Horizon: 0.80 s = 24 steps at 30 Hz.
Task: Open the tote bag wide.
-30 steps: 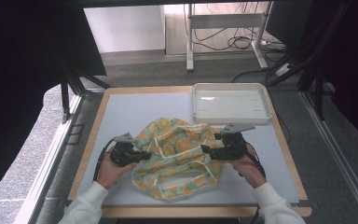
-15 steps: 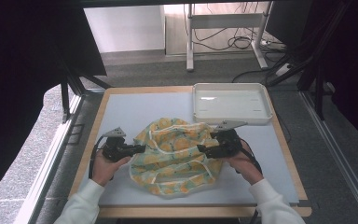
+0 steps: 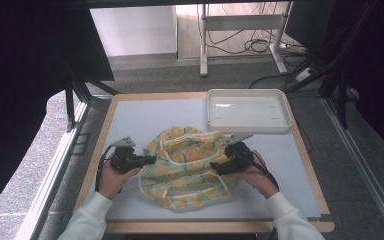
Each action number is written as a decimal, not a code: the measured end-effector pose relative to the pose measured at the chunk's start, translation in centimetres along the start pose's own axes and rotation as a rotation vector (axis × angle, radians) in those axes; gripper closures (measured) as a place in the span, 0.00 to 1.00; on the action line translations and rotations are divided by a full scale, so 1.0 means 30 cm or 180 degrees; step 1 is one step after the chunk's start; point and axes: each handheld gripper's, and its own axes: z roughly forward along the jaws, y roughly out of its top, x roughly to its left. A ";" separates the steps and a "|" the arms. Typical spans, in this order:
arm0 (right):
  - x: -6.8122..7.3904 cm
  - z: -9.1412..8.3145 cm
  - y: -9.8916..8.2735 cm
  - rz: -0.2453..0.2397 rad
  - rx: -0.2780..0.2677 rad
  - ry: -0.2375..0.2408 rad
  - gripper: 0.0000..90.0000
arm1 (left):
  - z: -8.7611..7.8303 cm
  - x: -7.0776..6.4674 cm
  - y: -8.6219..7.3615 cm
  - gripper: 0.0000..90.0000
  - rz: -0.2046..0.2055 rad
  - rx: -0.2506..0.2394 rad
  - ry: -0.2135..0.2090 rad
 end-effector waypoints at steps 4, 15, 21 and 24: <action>0.013 0.021 -0.008 -0.0090 0.0116 -0.0051 0.15 | 0.002 -0.001 0.000 1.00 0.0005 0.0012 -0.0007; 0.030 0.048 -0.027 -0.0371 0.0208 -0.0269 0.30 | -0.001 0.002 -0.001 1.00 -0.0005 0.0012 -0.0011; 0.011 0.036 -0.028 -0.0234 0.0099 -0.0190 0.65 | -0.001 0.001 -0.001 1.00 0.0006 0.0020 -0.0016; 0.003 0.027 -0.026 -0.0150 -0.0006 -0.0108 0.79 | 0.000 0.002 0.000 1.00 0.0009 0.0019 -0.0017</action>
